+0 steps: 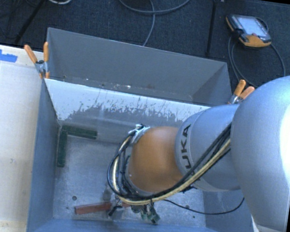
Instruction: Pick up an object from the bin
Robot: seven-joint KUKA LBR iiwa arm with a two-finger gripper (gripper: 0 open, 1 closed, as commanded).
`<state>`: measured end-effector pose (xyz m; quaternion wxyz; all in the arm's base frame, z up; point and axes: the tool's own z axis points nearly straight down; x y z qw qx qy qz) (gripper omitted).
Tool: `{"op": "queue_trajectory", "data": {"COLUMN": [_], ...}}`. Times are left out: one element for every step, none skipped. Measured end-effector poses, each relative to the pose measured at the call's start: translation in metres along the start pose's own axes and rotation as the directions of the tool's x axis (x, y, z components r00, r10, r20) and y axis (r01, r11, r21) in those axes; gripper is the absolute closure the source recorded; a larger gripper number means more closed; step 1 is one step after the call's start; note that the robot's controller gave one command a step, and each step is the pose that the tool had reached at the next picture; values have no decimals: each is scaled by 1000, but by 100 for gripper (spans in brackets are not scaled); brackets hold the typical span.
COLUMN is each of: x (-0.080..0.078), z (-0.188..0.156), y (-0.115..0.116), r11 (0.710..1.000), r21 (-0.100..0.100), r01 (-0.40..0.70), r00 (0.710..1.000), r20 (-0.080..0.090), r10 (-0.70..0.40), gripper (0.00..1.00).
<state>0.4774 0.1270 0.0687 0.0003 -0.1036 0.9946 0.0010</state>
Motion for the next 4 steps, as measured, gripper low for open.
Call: {"op": "queue_trajectory", "data": {"x": [0,2,3,2], "z": [-1,-5,-23,-39], "y": [-1,-1,-1,-1], "r11": [1000,1000,1000,1000], "r21": [1,2,2,2], "r01": [-3,-3,-3,-3], "r00": [1000,1000,1000,1000], "r20": [0,-7,-9,-7], "r10": [3,3,3,3], "gripper": [100,100,100,100]}}
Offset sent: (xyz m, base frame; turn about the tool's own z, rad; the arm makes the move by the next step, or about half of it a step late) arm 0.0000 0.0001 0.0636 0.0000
